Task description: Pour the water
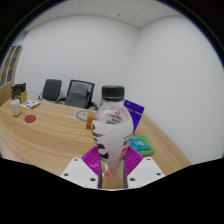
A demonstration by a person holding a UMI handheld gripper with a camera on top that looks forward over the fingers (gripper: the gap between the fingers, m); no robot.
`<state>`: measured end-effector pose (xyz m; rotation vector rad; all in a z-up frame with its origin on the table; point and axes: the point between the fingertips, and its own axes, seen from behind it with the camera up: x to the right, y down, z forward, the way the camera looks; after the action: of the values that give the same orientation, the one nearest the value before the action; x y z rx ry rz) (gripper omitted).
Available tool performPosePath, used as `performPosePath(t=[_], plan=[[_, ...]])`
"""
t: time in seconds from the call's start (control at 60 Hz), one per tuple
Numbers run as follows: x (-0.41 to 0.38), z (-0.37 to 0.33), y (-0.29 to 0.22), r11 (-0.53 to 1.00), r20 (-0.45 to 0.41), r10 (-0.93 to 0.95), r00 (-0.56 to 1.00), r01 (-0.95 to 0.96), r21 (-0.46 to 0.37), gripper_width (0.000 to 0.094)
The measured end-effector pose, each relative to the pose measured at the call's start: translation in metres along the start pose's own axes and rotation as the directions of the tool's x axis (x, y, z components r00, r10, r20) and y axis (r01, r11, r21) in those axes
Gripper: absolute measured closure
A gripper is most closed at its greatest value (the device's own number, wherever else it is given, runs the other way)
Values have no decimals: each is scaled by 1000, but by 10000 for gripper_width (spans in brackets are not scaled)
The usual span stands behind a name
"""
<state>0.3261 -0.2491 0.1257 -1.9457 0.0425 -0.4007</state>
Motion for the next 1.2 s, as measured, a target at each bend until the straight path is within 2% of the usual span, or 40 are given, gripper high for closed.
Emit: performPosePath(t=[0.217,0.333,0.433,0.55,0.65,0.733,0.833,0.933,1.067,1.2], plan=[[-48,3,-139,957,-224,-269,937,286,45,659],[-104,9,-213,862,-325,-474,818,507,18,659],[-174,24,-256,755,-348,-616,706,655,-7,658],[-269,36,-290,522,-356,-800,482,853,-18,660],[-351,52,-298,295,-362,-892,271,955,-12,660],[-401,70,-288,111,-351,-932,89,993,-43,661],[-449,89,-271,-120,-334,-932,-141,989,-82,659],[-478,105,-252,-286,-314,-899,-304,953,-103,661],[-490,114,-234,-308,-275,-906,-322,947,-91,660],[-492,108,-240,-213,-281,-936,-211,977,-24,660]])
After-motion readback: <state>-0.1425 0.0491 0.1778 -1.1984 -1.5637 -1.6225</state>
